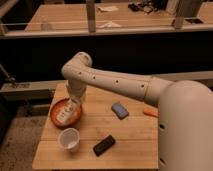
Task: Place the bottle in the ceramic bowl
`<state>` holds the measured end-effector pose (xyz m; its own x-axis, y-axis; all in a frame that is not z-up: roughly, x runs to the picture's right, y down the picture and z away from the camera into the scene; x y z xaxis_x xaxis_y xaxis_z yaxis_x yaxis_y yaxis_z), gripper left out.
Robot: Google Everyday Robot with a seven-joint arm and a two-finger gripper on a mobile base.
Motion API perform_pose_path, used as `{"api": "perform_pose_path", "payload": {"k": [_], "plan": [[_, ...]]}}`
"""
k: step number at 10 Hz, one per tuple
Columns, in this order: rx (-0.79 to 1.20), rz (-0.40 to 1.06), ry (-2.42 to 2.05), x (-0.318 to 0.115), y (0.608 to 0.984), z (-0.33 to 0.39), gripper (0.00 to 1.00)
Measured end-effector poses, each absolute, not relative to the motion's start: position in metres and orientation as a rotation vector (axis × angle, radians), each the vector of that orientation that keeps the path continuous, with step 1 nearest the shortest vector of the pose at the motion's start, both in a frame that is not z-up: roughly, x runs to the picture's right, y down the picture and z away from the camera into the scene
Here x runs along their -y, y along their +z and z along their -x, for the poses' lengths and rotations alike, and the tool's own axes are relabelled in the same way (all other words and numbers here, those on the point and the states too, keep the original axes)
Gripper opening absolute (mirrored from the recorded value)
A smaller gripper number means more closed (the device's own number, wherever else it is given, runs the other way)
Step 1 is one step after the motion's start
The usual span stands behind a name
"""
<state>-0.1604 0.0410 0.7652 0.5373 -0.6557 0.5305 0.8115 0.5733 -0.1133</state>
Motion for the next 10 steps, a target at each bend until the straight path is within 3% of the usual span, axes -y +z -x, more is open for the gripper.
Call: {"api": "perform_pose_path", "payload": {"k": [5, 10], "plan": [[0.475, 0.382, -0.944, -0.049, 0.776, 0.172, 0.03], [0.481, 0.391, -0.970, -0.055, 0.782, 0.178, 0.10]]}}
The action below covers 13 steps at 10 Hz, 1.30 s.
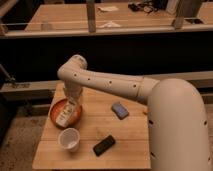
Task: Place the bottle in the ceramic bowl
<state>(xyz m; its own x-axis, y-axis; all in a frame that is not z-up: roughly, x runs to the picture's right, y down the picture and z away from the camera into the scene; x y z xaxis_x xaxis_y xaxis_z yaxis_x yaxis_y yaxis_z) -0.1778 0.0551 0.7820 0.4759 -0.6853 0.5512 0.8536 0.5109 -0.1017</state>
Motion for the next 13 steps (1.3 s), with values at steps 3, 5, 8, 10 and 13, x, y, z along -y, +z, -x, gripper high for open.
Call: {"api": "perform_pose_path", "payload": {"k": [3, 5, 8, 10, 13], "plan": [[0.485, 0.393, -0.977, -0.058, 0.785, 0.181, 0.14], [0.488, 0.395, -0.980, -0.060, 0.787, 0.182, 0.14], [0.490, 0.395, -0.978, -0.063, 0.791, 0.185, 0.16], [0.491, 0.397, -0.972, -0.063, 0.793, 0.185, 0.19], [0.495, 0.399, -0.965, -0.065, 0.795, 0.187, 0.23]]}}
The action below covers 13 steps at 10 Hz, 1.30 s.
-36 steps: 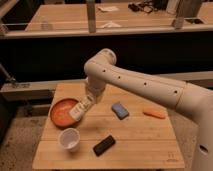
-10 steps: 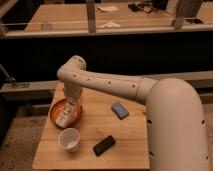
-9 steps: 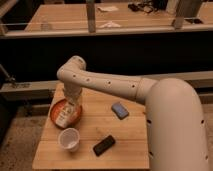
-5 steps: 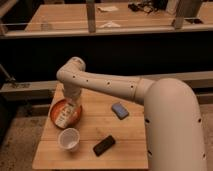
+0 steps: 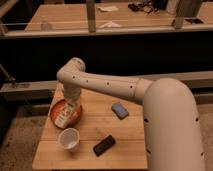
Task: Place the bottle in the ceramic bowl
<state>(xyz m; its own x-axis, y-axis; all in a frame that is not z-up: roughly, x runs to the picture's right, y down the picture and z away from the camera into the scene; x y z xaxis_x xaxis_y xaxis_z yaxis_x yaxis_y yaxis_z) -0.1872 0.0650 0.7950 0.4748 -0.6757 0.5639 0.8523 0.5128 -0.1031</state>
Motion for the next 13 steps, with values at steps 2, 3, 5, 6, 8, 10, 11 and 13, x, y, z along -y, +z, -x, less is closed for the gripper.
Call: {"api": "perform_pose_path", "payload": {"k": [2, 3, 5, 6, 8, 10, 11, 13], "plan": [[0.496, 0.401, -0.958, -0.0658, 0.7968, 0.1881, 0.25], [0.497, 0.402, -0.957, -0.0662, 0.7972, 0.1883, 0.27], [0.501, 0.404, -0.949, -0.0678, 0.7982, 0.1890, 0.29], [0.502, 0.406, -0.945, -0.0686, 0.7986, 0.1890, 0.29], [0.506, 0.407, -0.939, -0.0700, 0.7989, 0.1900, 0.29], [0.510, 0.409, -0.931, -0.0713, 0.7993, 0.1901, 0.29], [0.510, 0.410, -0.927, -0.0723, 0.7998, 0.1895, 0.29], [0.514, 0.411, -0.919, -0.0735, 0.7998, 0.1894, 0.29]]}}
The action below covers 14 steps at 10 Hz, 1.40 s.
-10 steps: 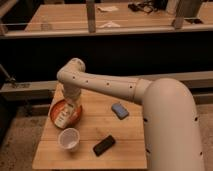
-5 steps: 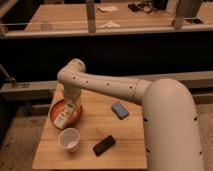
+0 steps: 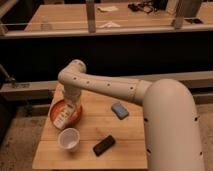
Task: Place the bottle in the ceramic bowl
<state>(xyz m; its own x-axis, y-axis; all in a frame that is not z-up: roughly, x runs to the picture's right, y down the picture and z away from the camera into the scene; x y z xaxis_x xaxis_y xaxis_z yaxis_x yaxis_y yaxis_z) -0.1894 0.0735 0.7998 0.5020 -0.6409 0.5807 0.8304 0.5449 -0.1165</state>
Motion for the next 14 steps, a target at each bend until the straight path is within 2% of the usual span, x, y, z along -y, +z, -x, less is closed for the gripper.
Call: {"api": "perform_pose_path", "payload": {"k": [12, 14], "plan": [[0.525, 0.418, -0.853, -0.0771, 0.8041, 0.1838, 0.29], [0.526, 0.419, -0.843, -0.0774, 0.8047, 0.1824, 0.34]]}}
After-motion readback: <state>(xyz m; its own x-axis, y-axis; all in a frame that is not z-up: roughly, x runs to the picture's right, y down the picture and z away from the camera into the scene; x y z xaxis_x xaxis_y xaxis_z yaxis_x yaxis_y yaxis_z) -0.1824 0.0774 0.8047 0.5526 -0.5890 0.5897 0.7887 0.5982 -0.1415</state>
